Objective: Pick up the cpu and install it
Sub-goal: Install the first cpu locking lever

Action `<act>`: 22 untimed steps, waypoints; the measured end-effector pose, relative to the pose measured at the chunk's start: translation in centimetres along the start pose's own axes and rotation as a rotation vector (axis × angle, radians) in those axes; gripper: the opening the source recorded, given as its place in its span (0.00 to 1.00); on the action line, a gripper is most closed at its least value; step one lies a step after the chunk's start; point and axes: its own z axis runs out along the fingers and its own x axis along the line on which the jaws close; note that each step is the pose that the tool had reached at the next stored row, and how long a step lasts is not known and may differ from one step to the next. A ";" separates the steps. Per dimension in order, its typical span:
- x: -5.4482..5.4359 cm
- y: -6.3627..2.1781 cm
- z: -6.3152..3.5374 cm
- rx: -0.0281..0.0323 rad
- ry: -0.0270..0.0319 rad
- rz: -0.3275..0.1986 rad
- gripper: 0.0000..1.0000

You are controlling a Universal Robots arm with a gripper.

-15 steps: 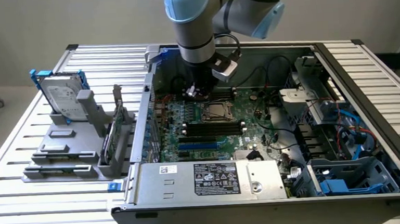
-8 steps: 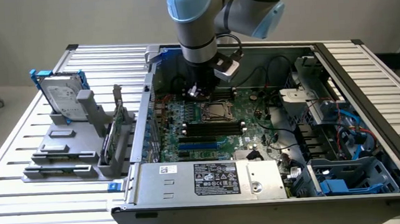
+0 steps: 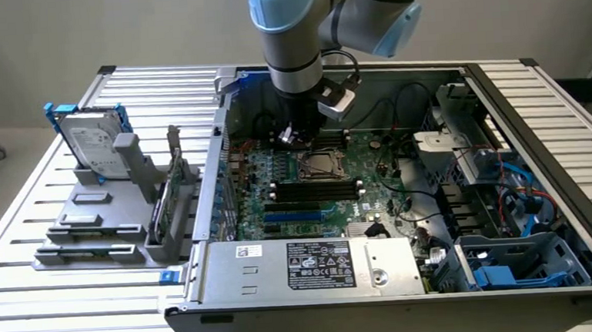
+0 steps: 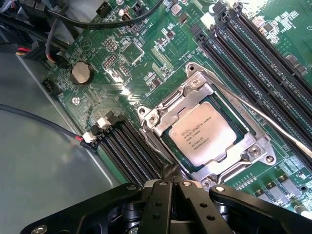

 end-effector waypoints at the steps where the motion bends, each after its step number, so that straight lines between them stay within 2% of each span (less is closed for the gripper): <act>1: 0.0 0.00 -0.02 0.0006 -0.0005 0.000 0.11; 11: 0.2 -0.07 -0.49 0.0082 -0.0074 0.002 0.11; 22: 0.3 -0.17 -0.47 0.0096 -0.0082 0.000 0.11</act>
